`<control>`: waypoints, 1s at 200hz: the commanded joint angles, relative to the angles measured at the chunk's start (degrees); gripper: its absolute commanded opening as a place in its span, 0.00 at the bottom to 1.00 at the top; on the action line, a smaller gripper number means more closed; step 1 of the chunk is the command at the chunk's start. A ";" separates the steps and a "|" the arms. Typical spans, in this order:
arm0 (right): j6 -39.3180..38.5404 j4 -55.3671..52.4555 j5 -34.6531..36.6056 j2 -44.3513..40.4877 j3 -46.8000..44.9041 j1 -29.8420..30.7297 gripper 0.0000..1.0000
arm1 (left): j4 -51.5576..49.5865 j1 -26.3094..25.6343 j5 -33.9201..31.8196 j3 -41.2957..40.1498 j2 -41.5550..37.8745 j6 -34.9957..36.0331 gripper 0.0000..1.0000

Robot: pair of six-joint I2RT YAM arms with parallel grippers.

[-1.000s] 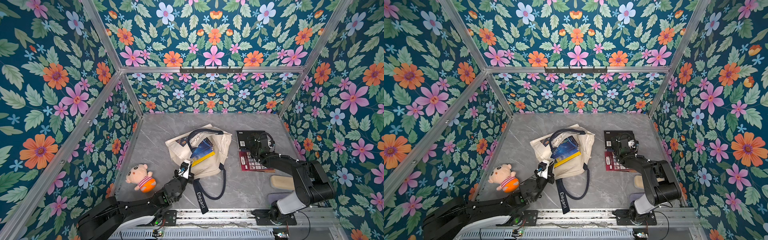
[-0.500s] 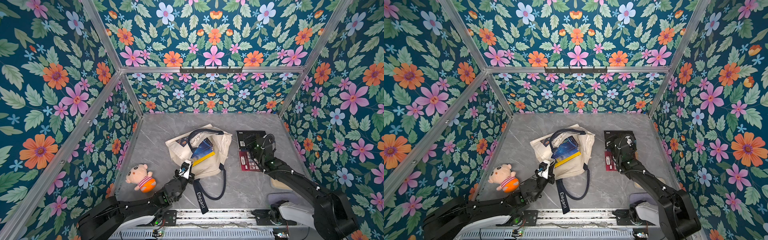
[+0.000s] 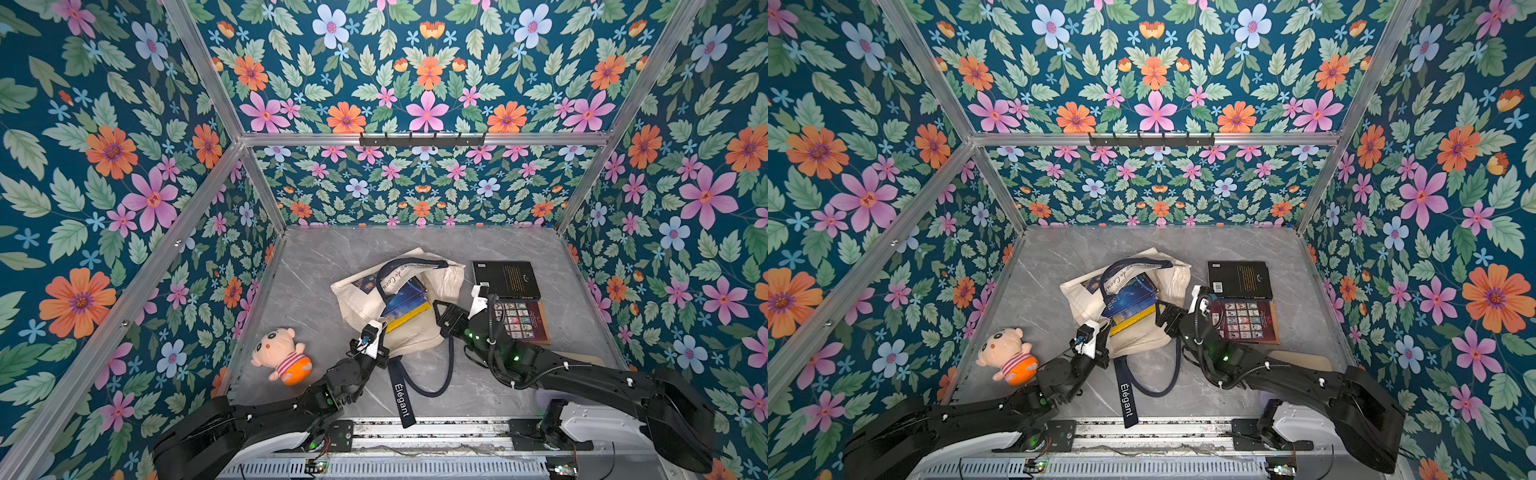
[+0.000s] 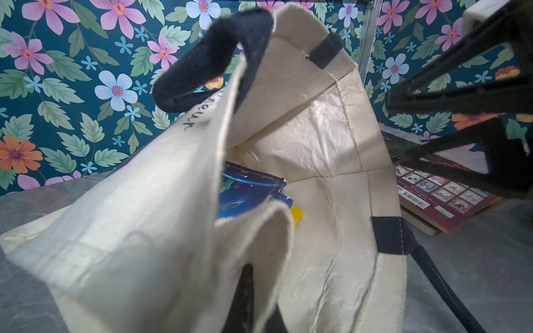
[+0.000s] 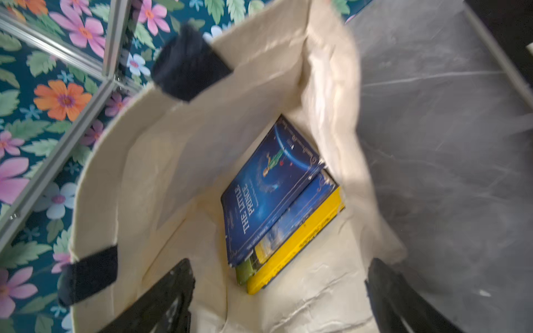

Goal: Take out the books from the canvas bag
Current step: Pick up the book from the canvas bag.

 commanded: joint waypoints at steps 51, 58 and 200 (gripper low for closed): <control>3.90 12.45 -4.27 16.39 6.57 2.45 0.84 | 2.78 0.03 1.89 -0.12 -0.58 0.28 0.00; 4.07 12.43 -4.77 18.08 7.78 2.45 0.84 | 2.85 0.03 1.99 -0.20 -0.60 0.28 0.00; 6.78 16.67 -9.18 40.32 22.13 -1.31 0.61 | 3.04 0.03 3.94 0.14 0.01 0.08 0.00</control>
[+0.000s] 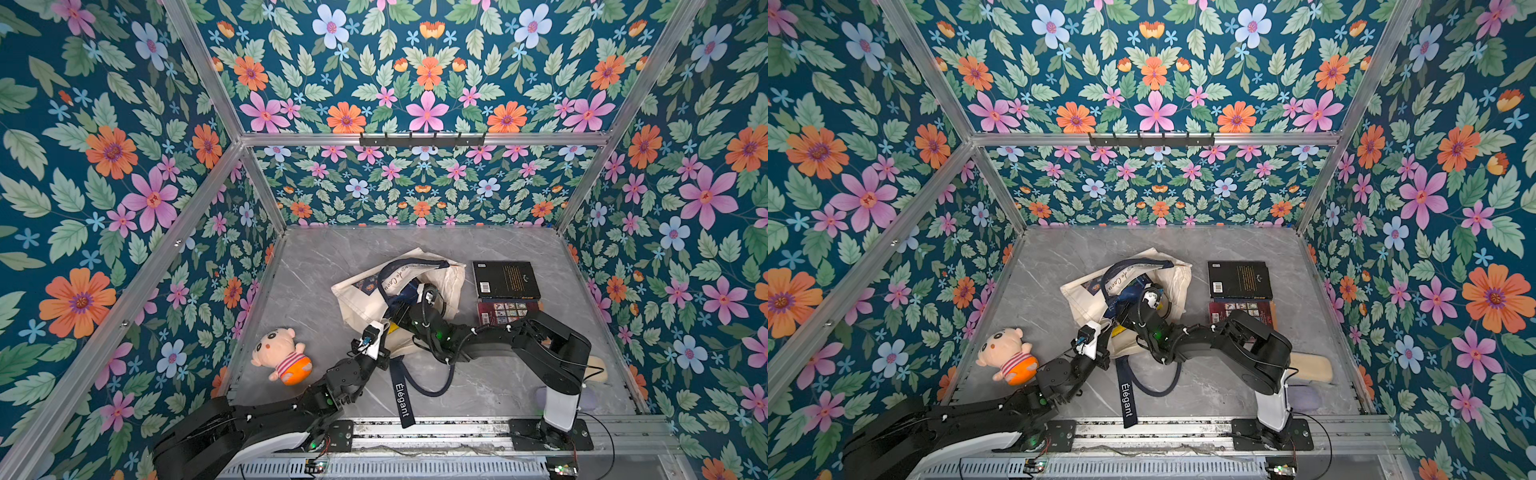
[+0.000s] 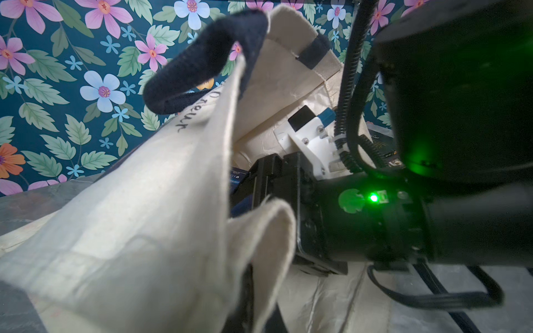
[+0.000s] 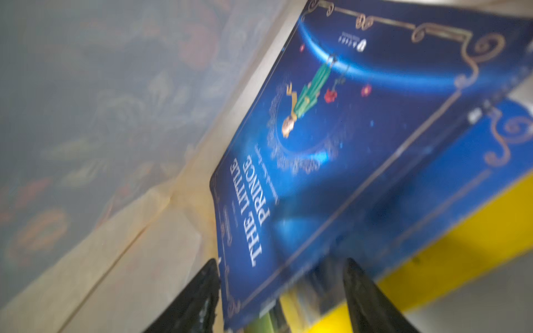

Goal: Take out the books from the canvas bag
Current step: Pick up the book from the canvas bag.

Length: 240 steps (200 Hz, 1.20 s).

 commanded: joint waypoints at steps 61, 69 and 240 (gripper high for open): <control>-1.93 4.68 -2.88 3.58 3.80 -2.81 0.39 | 3.37 0.03 1.95 0.43 1.06 0.18 0.00; -2.64 4.01 -2.99 3.12 4.48 -2.75 0.37 | 3.45 0.03 2.00 0.43 1.06 0.17 0.00; -0.09 6.05 -5.63 8.55 10.43 -4.61 0.17 | 3.78 0.03 2.49 0.30 0.91 0.48 0.00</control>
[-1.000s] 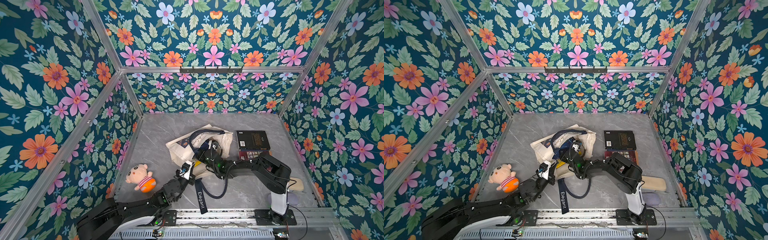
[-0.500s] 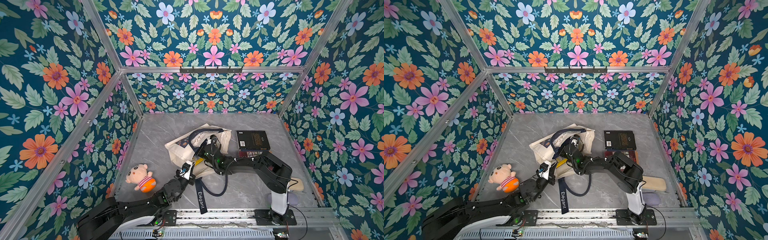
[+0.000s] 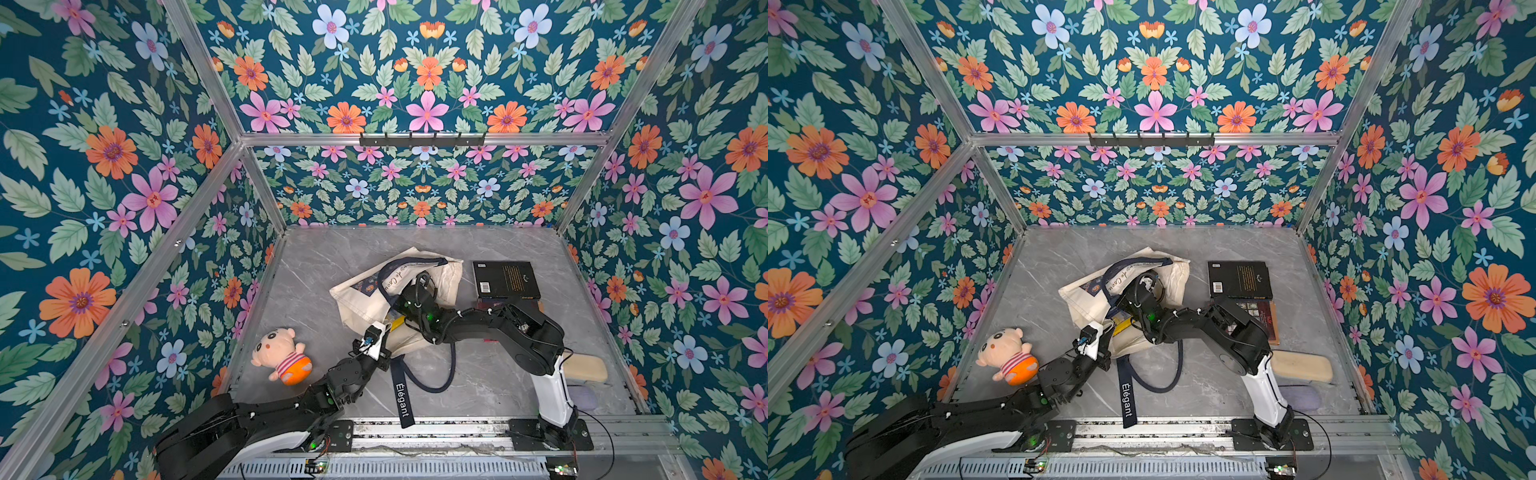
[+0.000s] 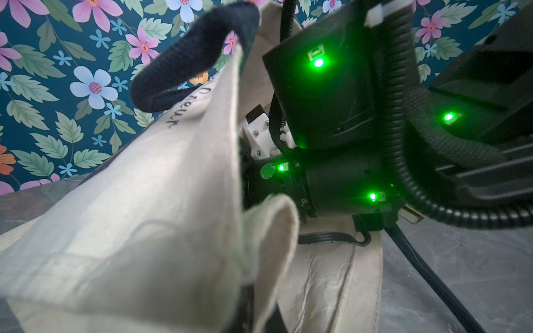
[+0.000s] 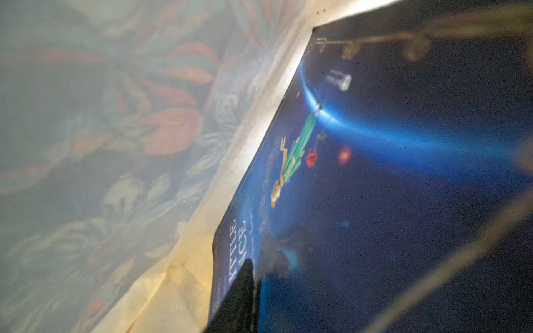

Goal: Take out the books from the canvas bag
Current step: Pick up the book from the canvas bag.

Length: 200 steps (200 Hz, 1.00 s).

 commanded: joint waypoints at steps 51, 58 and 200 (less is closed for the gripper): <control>-6.00 8.39 -0.41 -10.02 -9.43 0.42 0.00 | 3.66 -0.03 -1.33 0.26 -0.22 -0.12 0.00; -6.77 9.30 -0.29 -11.25 -10.82 0.56 0.00 | 3.61 -0.03 -1.92 0.26 -0.11 -0.16 0.00; -19.99 27.00 -15.13 -25.77 -24.12 -0.37 0.00 | 4.39 -0.03 -7.09 -0.01 -0.01 -1.39 0.00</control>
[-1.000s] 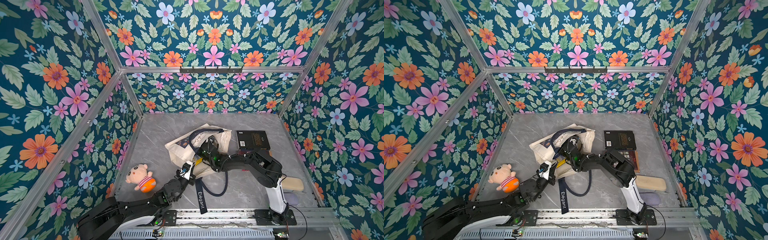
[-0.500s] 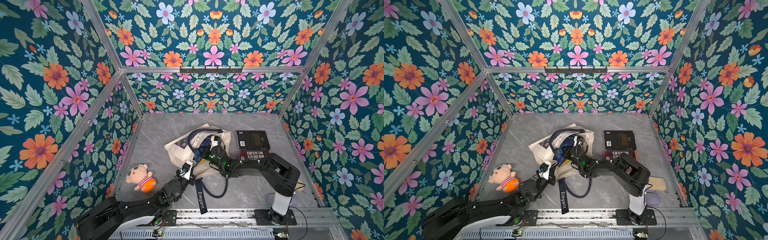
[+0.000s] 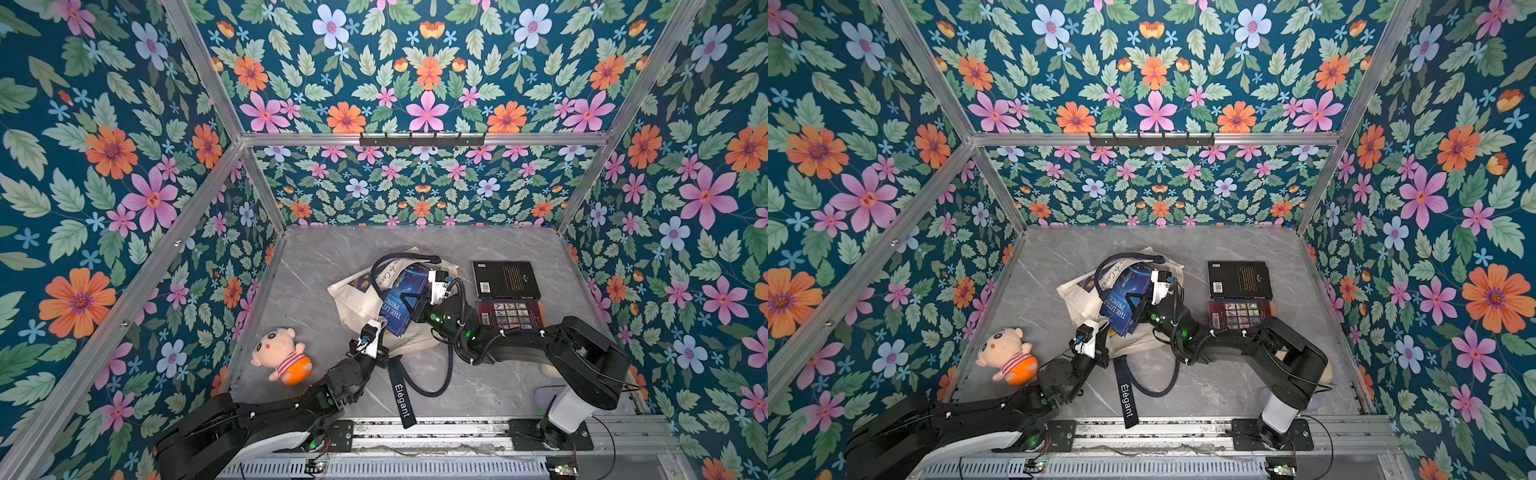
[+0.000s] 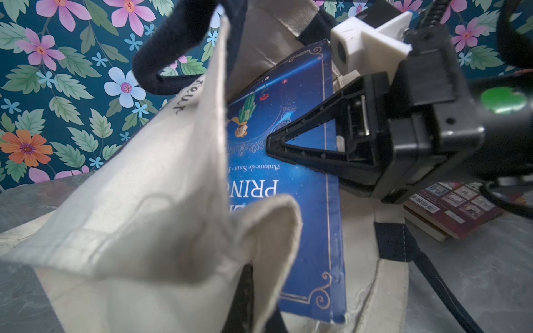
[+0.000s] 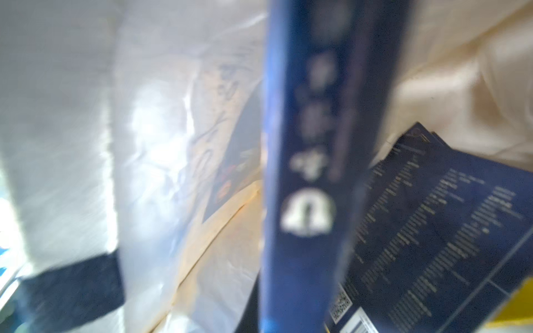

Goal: Take out the books from the canvas bag
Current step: Pick up the book from the canvas bag.

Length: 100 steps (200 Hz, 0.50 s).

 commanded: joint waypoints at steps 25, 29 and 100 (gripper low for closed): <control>-4.87 13.36 -9.10 -5.71 -3.11 0.03 0.00 | 3.35 0.10 -1.90 0.17 0.25 -0.90 0.00; -4.90 13.22 -9.04 -6.36 -3.60 0.03 0.00 | 3.35 0.10 -1.99 0.17 0.26 -0.91 0.00; -9.06 5.19 -5.71 -22.14 -12.33 -0.05 0.00 | 3.00 0.10 -2.60 0.42 0.51 -1.35 0.00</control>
